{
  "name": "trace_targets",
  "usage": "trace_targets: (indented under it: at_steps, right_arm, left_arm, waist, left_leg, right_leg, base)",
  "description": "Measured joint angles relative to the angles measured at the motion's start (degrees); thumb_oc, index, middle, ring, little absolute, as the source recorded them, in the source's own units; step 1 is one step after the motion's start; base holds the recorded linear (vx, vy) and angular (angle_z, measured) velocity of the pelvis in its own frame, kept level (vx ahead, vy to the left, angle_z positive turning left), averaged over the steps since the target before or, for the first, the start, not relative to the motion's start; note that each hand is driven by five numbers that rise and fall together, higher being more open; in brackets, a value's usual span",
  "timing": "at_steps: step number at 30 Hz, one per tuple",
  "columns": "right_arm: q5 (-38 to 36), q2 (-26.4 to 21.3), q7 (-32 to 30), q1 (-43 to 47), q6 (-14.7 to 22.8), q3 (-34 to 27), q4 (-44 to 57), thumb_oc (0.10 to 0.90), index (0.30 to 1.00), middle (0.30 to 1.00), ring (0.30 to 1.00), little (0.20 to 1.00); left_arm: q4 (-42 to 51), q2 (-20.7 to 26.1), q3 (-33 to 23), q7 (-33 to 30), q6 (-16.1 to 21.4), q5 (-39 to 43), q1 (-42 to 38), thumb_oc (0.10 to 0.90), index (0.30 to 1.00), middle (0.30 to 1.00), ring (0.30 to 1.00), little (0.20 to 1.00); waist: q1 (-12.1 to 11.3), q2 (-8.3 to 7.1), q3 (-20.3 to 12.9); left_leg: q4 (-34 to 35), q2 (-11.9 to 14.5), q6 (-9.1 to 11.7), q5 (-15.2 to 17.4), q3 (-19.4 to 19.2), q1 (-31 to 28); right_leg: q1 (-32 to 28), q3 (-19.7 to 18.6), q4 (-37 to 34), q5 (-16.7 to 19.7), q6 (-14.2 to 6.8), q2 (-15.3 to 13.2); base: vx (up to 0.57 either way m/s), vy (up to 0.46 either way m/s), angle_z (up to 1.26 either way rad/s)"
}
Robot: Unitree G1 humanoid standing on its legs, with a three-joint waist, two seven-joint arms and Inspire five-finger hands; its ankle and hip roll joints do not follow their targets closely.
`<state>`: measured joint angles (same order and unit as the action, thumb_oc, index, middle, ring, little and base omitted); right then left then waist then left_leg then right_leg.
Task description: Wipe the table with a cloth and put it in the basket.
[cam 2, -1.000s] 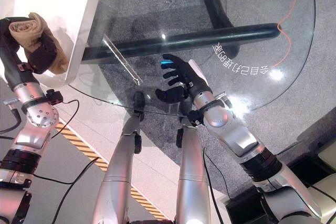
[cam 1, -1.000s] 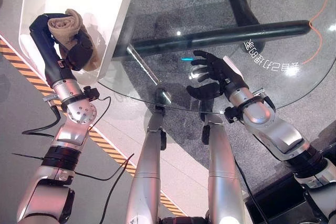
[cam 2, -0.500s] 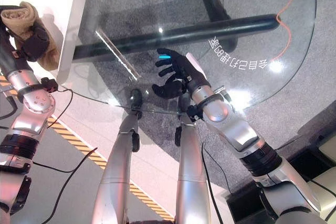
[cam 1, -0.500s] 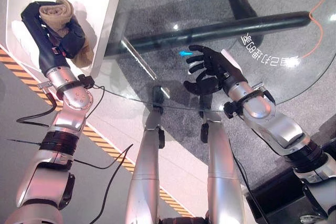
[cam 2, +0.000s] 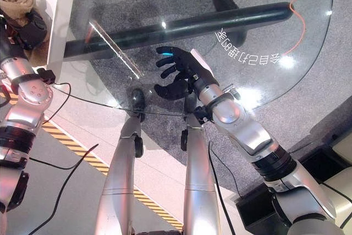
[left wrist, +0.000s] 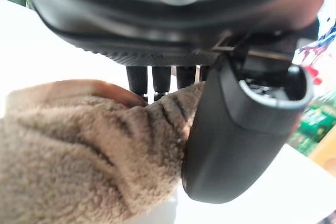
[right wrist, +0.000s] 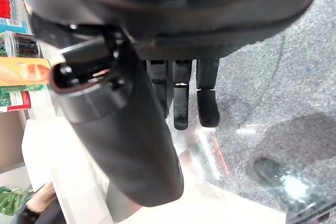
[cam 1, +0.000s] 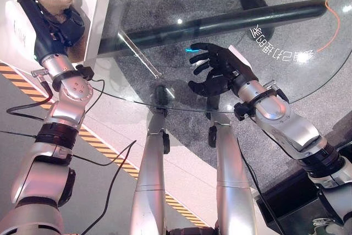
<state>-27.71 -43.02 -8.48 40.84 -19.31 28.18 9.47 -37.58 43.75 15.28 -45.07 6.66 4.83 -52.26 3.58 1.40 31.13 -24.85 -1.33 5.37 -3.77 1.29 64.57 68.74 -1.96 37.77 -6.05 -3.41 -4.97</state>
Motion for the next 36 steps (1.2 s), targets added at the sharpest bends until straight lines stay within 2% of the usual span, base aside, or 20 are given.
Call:
trace_targets:
  at_steps: [1,2,3,4,5,6,7,11,12,13,14,15,16,17,27,36]
  right_arm:
    - [0.0,0.0,0.2,0.3,0.0,0.1,-0.1,0.800,0.900,0.900,0.900,0.900]
    - [0.0,0.0,0.6,0.6,0.0,0.1,-0.4,0.800,0.900,0.900,0.900,0.900]
    - [0.0,0.0,0.9,0.7,0.0,0.1,-0.5,0.800,0.900,0.900,0.900,0.900]
    - [0.0,0.0,1.0,0.8,0.0,0.1,-0.5,0.800,0.900,0.900,0.900,0.900]
    - [-0.1,0.0,1.1,0.8,0.3,0.1,-0.6,0.800,0.900,0.900,0.900,0.900]
    - [-0.2,0.0,1.3,0.8,0.6,0.1,-0.6,0.800,0.900,0.900,0.900,0.900]
    - [-0.3,0.0,1.3,0.9,0.8,0.1,-0.7,0.800,0.900,0.900,0.900,0.900]
    - [-0.6,0.1,1.4,1.6,1.1,0.7,-1.5,0.800,0.900,0.900,0.900,0.900]
    - [-0.7,0.1,1.5,1.9,1.2,0.9,-1.7,0.800,0.900,0.900,0.900,0.900]
    - [-0.8,0.2,1.5,1.9,1.2,0.9,-1.7,0.800,0.900,0.900,0.900,0.900]
    - [-1.0,0.2,1.5,1.9,1.2,0.9,-1.8,0.800,0.900,0.900,0.900,0.900]
    - [-1.1,0.2,1.5,1.9,1.2,0.9,-1.8,0.800,0.900,0.900,0.900,0.900]
    - [-1.1,0.2,1.5,1.9,1.2,1.0,-1.9,0.800,0.900,0.900,0.900,0.900]
    - [-1.1,0.3,1.5,1.9,1.2,1.0,-1.9,0.800,0.900,0.900,0.900,0.900]
    - [-1.2,2.1,1.5,1.6,1.2,1.3,-3.8,0.800,0.900,0.900,0.900,0.900]
    - [-1.1,2.6,1.5,-0.4,0.9,2.1,-4.1,0.800,0.900,0.900,0.900,0.900]
  left_arm:
    - [-0.4,0.0,0.0,0.4,-0.4,0.1,-0.5,0.435,0.587,0.587,0.587,0.535]
    - [-1.1,0.0,0.2,1.0,-0.9,0.2,-1.3,0.800,0.900,0.900,0.900,0.900]
    - [-1.2,0.1,0.3,1.7,-1.2,1.9,-1.7,0.800,0.900,0.900,0.900,0.900]
    - [-1.2,0.1,0.3,2.1,-1.2,3.5,-1.9,0.740,0.848,0.848,0.848,0.840]
    - [-1.2,0.1,0.3,2.6,-1.2,4.9,-2.2,0.734,0.844,0.844,0.844,0.834]
    - [-1.3,0.1,0.3,3.1,-1.2,6.0,-2.6,0.737,0.846,0.846,0.846,0.837]
    - [-1.4,0.1,0.2,3.2,-1.1,6.6,-2.9,0.800,0.900,0.900,0.900,0.900]
    - [-2.7,0.3,0.3,3.7,-1.2,8.1,-4.3,0.800,0.900,0.900,0.900,0.900]
    - [-3.0,0.4,0.4,3.9,-1.2,8.1,-4.5,0.764,0.869,0.869,0.869,0.864]
    - [-3.0,0.6,0.3,4.3,-1.2,8.2,-4.6,0.676,0.794,0.794,0.794,0.776]
    - [-3.1,0.9,0.3,4.8,-1.2,8.5,-4.8,0.649,0.771,0.771,0.771,0.749]
    - [-3.3,1.1,0.4,5.1,-1.2,8.7,-5.0,0.660,0.780,0.780,0.780,0.760]
    - [-3.7,1.2,0.4,5.8,-1.3,8.9,-5.6,0.756,0.862,0.862,0.862,0.856]
    - [-4.1,1.4,0.4,6.1,-1.3,8.9,-6.0,0.800,0.900,0.900,0.900,0.900]
    - [-5.9,2.2,2.1,7.6,-1.3,10.1,-6.2,0.800,0.900,0.900,0.900,0.900]
    - [-5.2,1.9,2.0,8.3,-1.5,10.5,-4.4,0.800,0.900,0.900,0.900,0.900]
  waist:
    - [0.1,-0.01,0.0]
    - [0.1,-0.01,0.0]
    - [0.1,-0.05,0.0]
    - [0.2,-0.07,0.0]
    - [0.4,-0.13,-0.1]
    - [0.5,-0.17,-0.1]
    - [0.6,-0.18,-0.1]
    - [1.1,-0.44,-0.2]
    - [1.2,-0.50,-0.3]
    - [1.3,-0.54,-0.3]
    - [1.3,-0.59,-0.3]
    - [1.3,-0.63,-0.3]
    - [1.3,-0.74,-0.4]
    - [1.3,-0.83,-0.4]
    - [1.5,-1.78,-1.5]
    - [2.1,-1.98,-1.6]
  left_leg:
    - [0.0,0.0,0.0,0.0,0.0,0.0]
    - [0.0,0.0,0.0,0.0,0.0,0.0]
    - [0.0,0.1,0.0,0.0,0.0,0.1]
    - [0.0,0.1,0.0,0.0,0.1,0.2]
    - [-0.1,0.0,0.0,0.0,0.2,0.4]
    - [-0.1,0.0,0.0,0.0,0.3,0.6]
    - [-0.1,0.0,0.0,0.0,0.4,0.7]
    - [-0.1,0.0,0.0,0.0,0.4,0.8]
    - [-0.1,0.0,0.0,0.0,0.4,0.8]
    - [-0.1,0.0,0.0,0.0,0.4,0.8]
    - [-0.1,0.0,0.0,0.0,0.4,0.8]
    - [-0.1,0.0,0.0,0.0,0.4,0.8]
    - [-0.1,0.0,0.0,0.0,0.4,0.8]
    - [-0.1,0.0,0.0,0.0,0.4,0.8]
    - [-0.4,-0.2,-0.1,0.3,0.6,0.3]
    - [-0.1,-0.6,-0.3,0.2,0.7,-1.7]
  right_leg:
    - [0.0,0.0,-0.1,0.0,0.0,0.0]
    - [0.0,0.0,-0.1,0.0,0.0,0.0]
    - [0.0,0.0,-0.1,0.0,0.0,0.1]
    - [0.1,0.1,-0.1,0.0,0.0,0.1]
    - [0.2,0.2,-0.2,0.0,0.0,0.3]
    - [0.2,0.3,-0.3,0.0,-0.1,0.3]
    - [0.3,0.3,-0.4,0.0,-0.2,0.3]
    - [0.3,0.3,-0.6,0.0,-0.5,0.4]
    - [0.3,0.3,-0.6,0.0,-0.5,0.4]
    - [0.3,0.3,-0.6,0.0,-0.5,0.4]
    - [0.3,0.3,-0.7,0.0,-0.6,0.4]
    - [0.3,0.3,-0.7,0.0,-0.6,0.4]
    - [0.3,0.3,-0.7,0.0,-0.6,0.4]
    - [0.3,0.3,-0.7,0.0,-0.6,0.4]
    - [-0.7,0.5,-0.8,-0.1,-1.0,0.2]
    - [-2.7,0.6,-0.8,-0.2,-0.8,-0.3]
  base:
    - [0.00,0.000,0.00]
    - [0.00,0.000,0.00]
    - [0.00,0.000,0.00]
    - [0.00,0.000,0.00]
    - [0.00,0.000,0.00]
    - [0.00,0.000,0.00]
    - [0.00,0.000,0.00]
    - [0.00,0.000,0.00]
    - [0.00,0.000,0.00]
    - [0.00,0.000,0.00]
    - [0.00,0.000,0.00]
    - [0.00,0.000,0.00]
    - [0.00,0.000,0.00]
    - [0.05,-0.017,0.00]
    - [0.01,-0.019,0.01]
    - [-0.02,-0.055,0.02]
